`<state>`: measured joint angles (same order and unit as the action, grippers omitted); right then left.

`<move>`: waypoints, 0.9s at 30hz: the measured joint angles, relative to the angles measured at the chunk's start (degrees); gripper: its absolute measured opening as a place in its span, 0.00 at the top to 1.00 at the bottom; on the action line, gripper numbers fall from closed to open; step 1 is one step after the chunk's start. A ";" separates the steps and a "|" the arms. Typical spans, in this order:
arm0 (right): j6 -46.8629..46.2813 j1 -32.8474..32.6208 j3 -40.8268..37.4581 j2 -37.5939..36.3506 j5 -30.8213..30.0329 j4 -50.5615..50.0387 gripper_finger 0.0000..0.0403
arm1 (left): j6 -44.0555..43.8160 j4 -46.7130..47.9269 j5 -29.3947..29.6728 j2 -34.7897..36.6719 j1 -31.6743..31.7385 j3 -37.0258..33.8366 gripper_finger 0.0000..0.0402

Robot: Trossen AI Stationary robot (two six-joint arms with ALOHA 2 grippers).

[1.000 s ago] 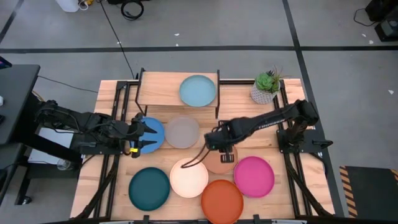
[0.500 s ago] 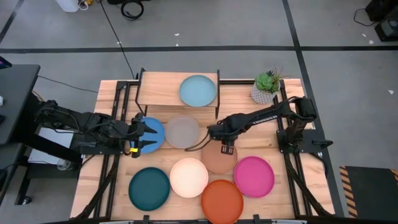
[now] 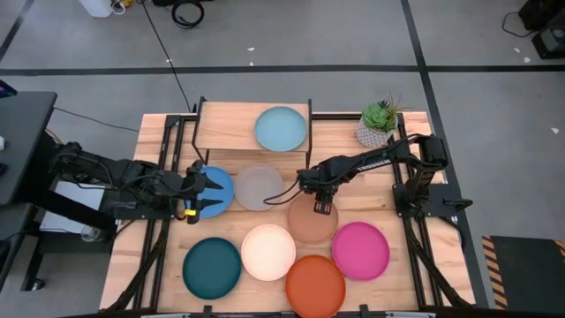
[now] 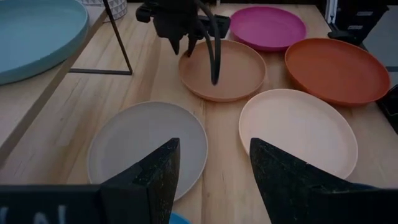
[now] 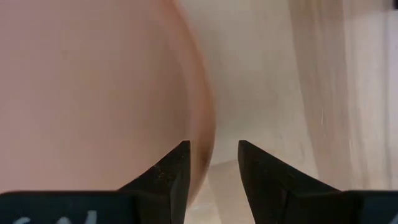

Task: Place and stack plates onto a shelf
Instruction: Stack the brown plate on top of the light blue plate on the shelf

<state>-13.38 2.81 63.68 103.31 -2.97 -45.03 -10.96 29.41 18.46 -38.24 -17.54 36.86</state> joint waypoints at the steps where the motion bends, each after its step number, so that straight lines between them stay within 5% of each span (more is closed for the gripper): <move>1: -0.15 0.00 0.00 0.00 -0.01 0.07 0.67 | 0.00 -0.02 0.00 0.00 0.00 0.00 0.49; 13: -1.72 0.25 0.02 -0.02 -0.09 0.43 0.96 | -0.02 -0.02 0.00 0.00 0.02 0.00 0.49; 27: -1.08 1.35 0.02 -4.36 0.98 0.02 0.97 | -0.02 0.00 0.00 0.00 0.01 0.00 0.49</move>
<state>-14.46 4.16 63.70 98.94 -1.99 -45.01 -10.98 29.41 18.46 -38.24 -17.53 36.86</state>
